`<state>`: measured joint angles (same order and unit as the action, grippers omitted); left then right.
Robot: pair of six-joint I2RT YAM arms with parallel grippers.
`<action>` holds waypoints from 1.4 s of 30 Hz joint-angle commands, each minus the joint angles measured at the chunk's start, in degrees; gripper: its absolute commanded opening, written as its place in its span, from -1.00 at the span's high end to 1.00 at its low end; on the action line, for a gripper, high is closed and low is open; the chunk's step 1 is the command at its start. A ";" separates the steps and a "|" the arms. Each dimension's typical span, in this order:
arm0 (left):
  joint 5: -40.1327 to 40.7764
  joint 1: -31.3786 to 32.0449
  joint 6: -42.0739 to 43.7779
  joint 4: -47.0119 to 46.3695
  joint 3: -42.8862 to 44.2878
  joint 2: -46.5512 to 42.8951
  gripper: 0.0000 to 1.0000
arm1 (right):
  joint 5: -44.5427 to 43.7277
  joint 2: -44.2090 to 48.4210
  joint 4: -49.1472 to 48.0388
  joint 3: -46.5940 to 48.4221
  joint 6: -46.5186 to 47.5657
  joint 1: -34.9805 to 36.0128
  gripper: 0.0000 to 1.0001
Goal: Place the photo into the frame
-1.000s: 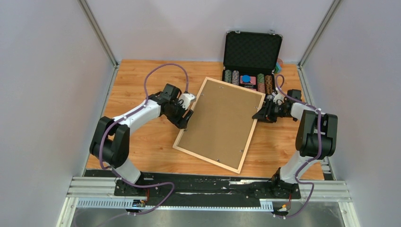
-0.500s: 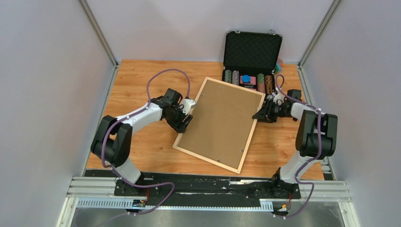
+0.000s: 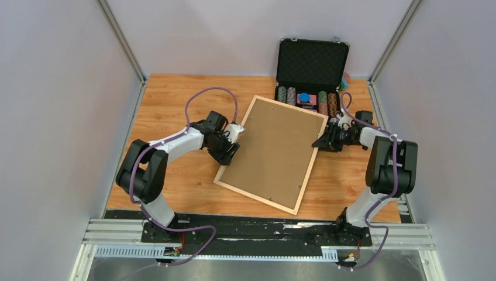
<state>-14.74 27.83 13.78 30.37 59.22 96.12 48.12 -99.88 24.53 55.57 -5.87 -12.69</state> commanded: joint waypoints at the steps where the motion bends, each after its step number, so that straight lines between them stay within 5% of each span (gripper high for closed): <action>1: 0.95 0.38 0.15 -3.04 0.97 0.90 -0.25 | 5.01 3.16 -2.66 1.75 2.00 -0.23 1.00; 22: 0.78 0.38 0.12 -3.17 1.53 0.90 0.04 | 5.05 3.33 -2.59 1.73 2.18 -0.21 1.00; 30: 0.59 0.37 0.36 -0.76 2.10 -0.90 -0.42 | 5.06 3.62 -2.70 1.77 2.10 -0.23 1.00; 42: -2.95 -3.33 -4.74 4.31 10.05 -6.45 -0.53 | 3.18 5.04 -1.38 3.75 3.84 1.96 1.00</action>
<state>-15.03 26.89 12.60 34.15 64.18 92.82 47.81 -98.87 24.64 55.66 -5.65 -12.08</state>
